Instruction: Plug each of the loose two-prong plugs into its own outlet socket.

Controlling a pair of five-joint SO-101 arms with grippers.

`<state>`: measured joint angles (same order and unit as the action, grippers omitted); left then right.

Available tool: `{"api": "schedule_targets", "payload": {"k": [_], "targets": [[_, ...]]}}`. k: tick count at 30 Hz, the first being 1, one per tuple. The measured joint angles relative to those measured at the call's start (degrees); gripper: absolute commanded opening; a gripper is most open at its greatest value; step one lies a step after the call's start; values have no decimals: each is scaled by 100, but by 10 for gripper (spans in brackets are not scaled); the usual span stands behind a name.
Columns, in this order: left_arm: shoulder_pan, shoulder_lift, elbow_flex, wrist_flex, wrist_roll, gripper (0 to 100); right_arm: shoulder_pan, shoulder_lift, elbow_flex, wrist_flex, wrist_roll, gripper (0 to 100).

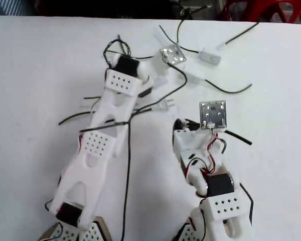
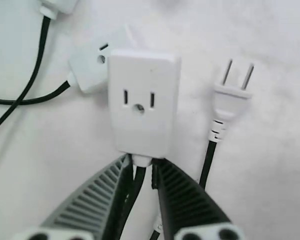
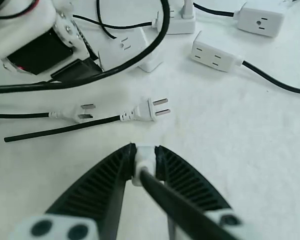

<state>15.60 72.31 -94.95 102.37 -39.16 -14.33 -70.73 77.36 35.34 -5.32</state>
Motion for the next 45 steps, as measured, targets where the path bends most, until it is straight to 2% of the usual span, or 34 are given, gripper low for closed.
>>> {"api": "schedule_targets", "payload": {"k": [4, 8, 25, 30, 33, 38, 42, 45], "targets": [[-18, -325, 202, 0, 193, 23, 0, 0, 0, 0, 0, 17], [-18, -1116, 1099, 0, 255, 23, 0, 0, 0, 0, 0, 17], [-18, -7367, 7464, 0, 466, 23, 0, 0, 0, 0, 0, 17], [-18, -8510, 9442, -536, 475, 28, 0, 0, 0, 0, 0, 17], [-18, -9231, 10576, -941, 475, 85, 0, 0, 0, 0, 0, 17], [70, -10620, 12053, -1538, 519, 322, 0, 0, 0, 0, 0, 17], [62, -11297, 13002, -1969, 527, 304, 0, 0, 0, 0, 0, 17], [88, -11385, 13257, -2136, 527, 302, 0, 0, 0, 0, 0, 17]]}}
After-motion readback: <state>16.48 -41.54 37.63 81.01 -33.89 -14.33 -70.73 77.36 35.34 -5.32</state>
